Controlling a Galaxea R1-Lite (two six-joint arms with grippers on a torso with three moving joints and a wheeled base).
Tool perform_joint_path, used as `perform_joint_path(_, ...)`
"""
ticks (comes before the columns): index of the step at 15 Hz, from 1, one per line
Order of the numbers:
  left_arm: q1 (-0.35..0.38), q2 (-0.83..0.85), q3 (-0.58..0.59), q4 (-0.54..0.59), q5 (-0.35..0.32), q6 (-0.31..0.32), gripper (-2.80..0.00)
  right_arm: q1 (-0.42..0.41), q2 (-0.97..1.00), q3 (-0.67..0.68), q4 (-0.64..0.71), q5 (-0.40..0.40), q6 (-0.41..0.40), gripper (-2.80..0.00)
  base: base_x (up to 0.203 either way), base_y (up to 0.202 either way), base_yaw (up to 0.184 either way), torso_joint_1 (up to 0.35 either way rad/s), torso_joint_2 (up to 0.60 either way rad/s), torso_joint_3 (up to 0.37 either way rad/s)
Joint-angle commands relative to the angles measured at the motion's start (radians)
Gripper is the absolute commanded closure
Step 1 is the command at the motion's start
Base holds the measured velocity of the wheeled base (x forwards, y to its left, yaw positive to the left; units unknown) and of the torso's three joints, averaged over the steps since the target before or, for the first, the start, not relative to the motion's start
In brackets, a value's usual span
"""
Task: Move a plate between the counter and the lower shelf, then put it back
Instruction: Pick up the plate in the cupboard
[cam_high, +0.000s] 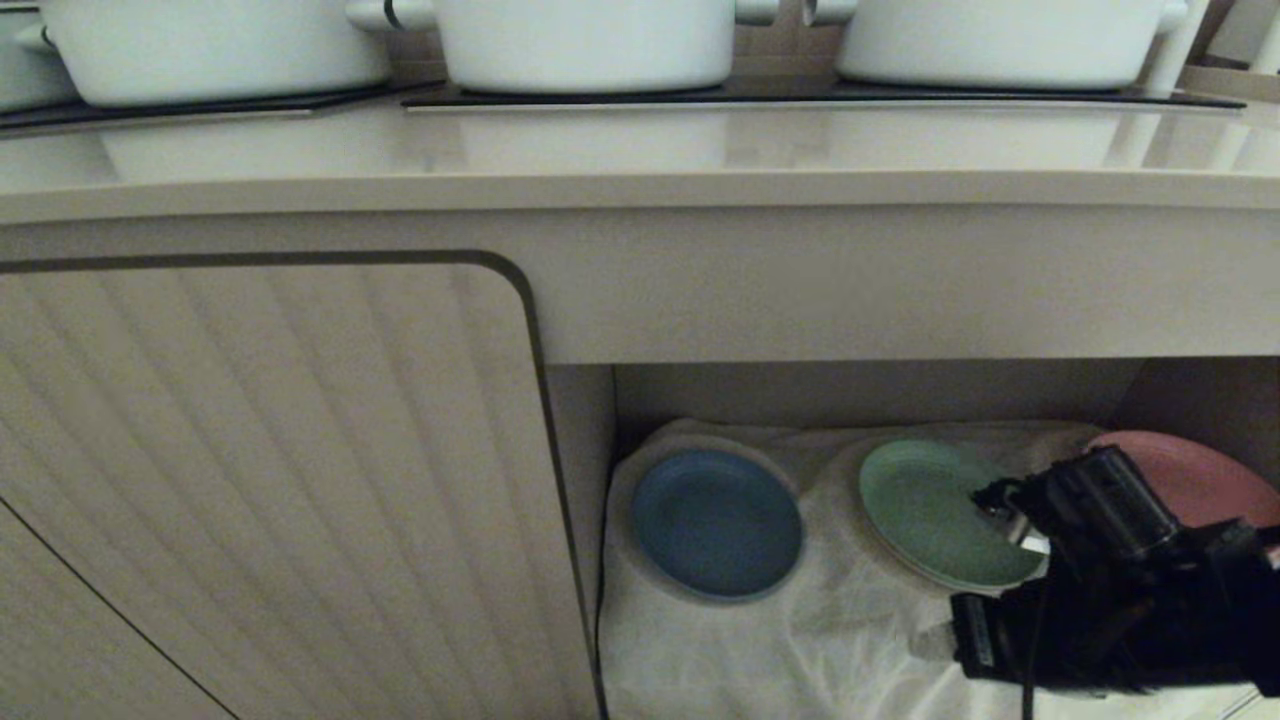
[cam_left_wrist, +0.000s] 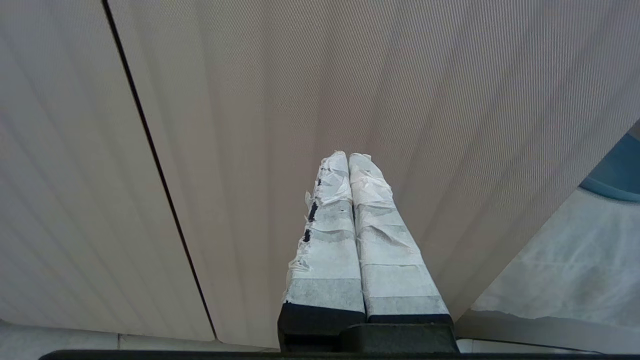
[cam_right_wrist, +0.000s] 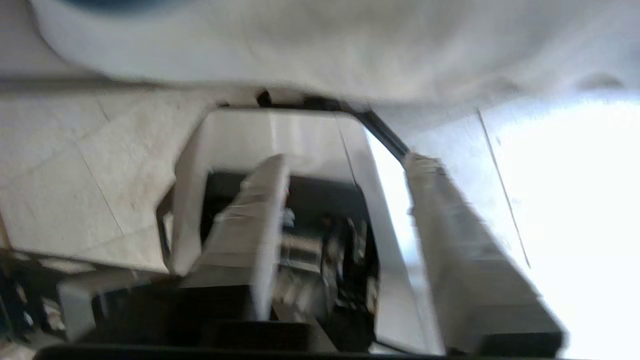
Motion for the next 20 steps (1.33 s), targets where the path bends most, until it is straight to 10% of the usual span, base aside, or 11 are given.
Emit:
perform_joint_path(1, 0.000, 0.000, 0.000, 0.000, 0.001, -0.001, 0.00, 0.002, -0.105, 0.055, 0.046, -0.008, -0.030, 0.00, 0.000, 0.000, 0.000, 0.000, 0.00, 0.000)
perform_joint_path(7, 0.000, 0.000, 0.000, 0.000, 0.001, -0.001, 0.00, -0.039, -0.340, 0.207, 0.071, -0.127, -0.103, 0.00, 0.000, 0.000, 0.000, 0.000, 0.00, 0.000)
perform_joint_path(12, 0.000, 0.000, 0.000, 0.000, 0.001, -0.001, 0.00, -0.304, -0.602, 0.290, 0.061, -0.145, -0.358, 0.00, 0.000, 0.000, 0.000, 0.000, 0.00, 0.000)
perform_joint_path(20, 0.000, 0.000, 0.000, 0.000, 0.001, -0.001, 0.00, -0.504, -1.103, 0.338, 0.134, -0.148, -0.523, 0.00, 0.000, 0.000, 0.000, 0.000, 0.00, 0.000)
